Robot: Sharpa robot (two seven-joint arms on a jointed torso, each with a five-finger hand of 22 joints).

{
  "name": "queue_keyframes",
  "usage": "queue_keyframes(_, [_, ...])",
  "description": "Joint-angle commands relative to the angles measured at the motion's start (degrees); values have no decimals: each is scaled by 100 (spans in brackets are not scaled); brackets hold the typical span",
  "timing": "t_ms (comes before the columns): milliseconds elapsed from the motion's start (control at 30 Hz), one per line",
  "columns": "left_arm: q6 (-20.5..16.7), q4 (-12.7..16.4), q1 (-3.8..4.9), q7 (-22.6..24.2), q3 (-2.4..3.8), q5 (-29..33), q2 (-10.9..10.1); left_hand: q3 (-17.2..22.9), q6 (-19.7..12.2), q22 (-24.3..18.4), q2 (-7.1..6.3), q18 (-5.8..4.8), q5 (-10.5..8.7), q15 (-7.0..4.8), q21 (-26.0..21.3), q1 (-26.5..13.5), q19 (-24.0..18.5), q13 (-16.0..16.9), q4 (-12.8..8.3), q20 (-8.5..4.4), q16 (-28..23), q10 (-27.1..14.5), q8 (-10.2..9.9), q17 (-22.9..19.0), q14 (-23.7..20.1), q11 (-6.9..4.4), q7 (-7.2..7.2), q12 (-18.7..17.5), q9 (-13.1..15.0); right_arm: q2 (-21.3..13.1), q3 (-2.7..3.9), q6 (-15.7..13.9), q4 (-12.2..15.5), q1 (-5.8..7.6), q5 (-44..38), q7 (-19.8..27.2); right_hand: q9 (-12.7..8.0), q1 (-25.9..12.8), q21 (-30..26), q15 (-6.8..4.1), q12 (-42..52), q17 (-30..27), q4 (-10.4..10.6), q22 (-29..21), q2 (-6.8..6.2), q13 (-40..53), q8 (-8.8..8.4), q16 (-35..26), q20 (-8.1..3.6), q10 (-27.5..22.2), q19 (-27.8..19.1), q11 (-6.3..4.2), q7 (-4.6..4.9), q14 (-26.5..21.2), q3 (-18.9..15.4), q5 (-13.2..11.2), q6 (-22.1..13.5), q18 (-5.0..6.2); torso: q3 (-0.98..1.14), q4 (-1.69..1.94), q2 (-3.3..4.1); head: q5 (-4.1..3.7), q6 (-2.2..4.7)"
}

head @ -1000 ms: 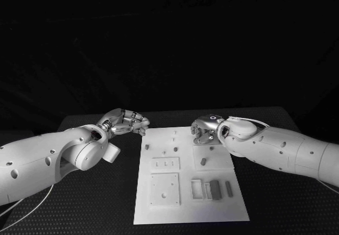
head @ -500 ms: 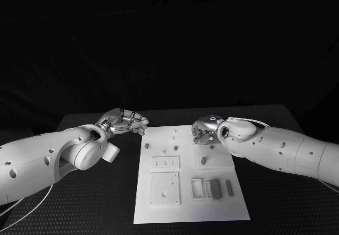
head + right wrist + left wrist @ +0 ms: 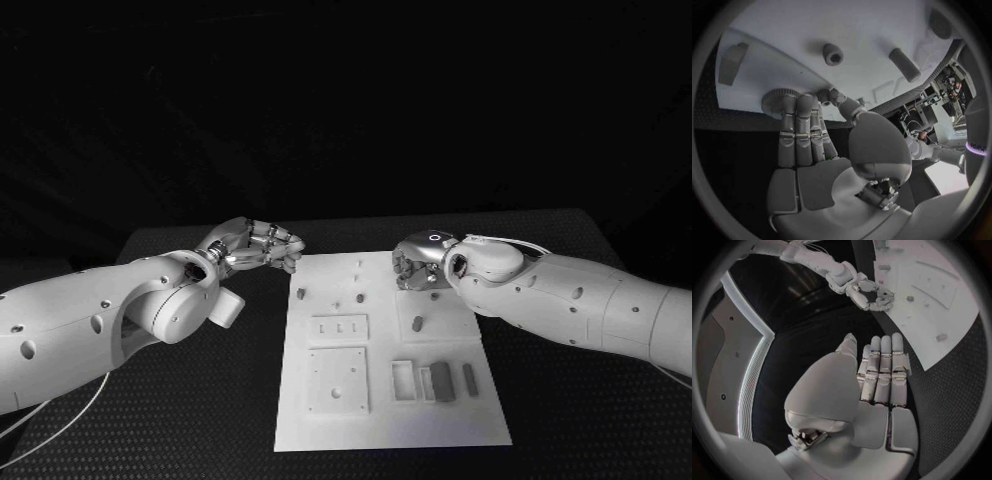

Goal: Assemble the parts on the task board

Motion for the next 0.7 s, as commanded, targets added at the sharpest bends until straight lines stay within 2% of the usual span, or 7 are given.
queue_keyframes(33, [78, 9, 9, 48, 5, 39, 2, 20, 33, 9, 11, 85, 3, 42, -33, -54, 2, 9, 6, 30, -36, 18, -37, 11, -4, 18, 18, -32, -7, -10, -40, 178, -40, -59, -251, -53, 16, 226, 47, -22, 3, 29, -25, 148, 40, 24, 32, 50, -55, 74, 12, -23, -20, 38, 138, 56, 76, 113, 6, -5, 14, 0, -7])
queue_keyframes(200, [80, 13, 9, 46, 5, 39, 3, 23, 34, 10, 10, 85, 3, 42, -34, -57, 2, 12, 5, 30, -39, 20, -39, 15, -3, 18, 18, -37, -7, -8, -42, 168, -31, -62, -361, -61, 56, 385, 251, -73, 24, 122, -26, 149, 57, 87, 56, 210, -70, 232, 30, -73, -75, 66, 436, 44, 247, 113, 8, -6, 27, -3, -11])
queue_keyframes(400, [87, 16, 9, 44, 5, 39, 5, 27, 34, 12, 7, 86, 2, 42, -35, -62, 1, 16, 5, 31, -44, 21, -42, 19, -2, 18, 19, -43, -7, 5, -42, 8, -4, -62, -456, -75, 151, 364, 578, -167, 75, 276, -31, 146, 142, 200, 118, 476, -150, 470, 72, -173, -171, 124, 498, 40, 503, 113, 10, 0, 39, -8, -5])
queue_keyframes(700, [87, 21, 9, 40, 5, 39, -4, 32, 34, 15, 3, 86, 2, 43, -37, -68, 0, 22, 5, 31, -50, 21, -47, 24, -1, 19, 20, -51, -7, 14, -41, -303, 63, -62, -501, -198, 214, 356, 760, -212, 87, 373, -33, 142, 170, 277, 124, 622, -199, 584, 85, -220, -210, 147, 529, 39, 604, 113, 10, 3, 55, -4, 9])
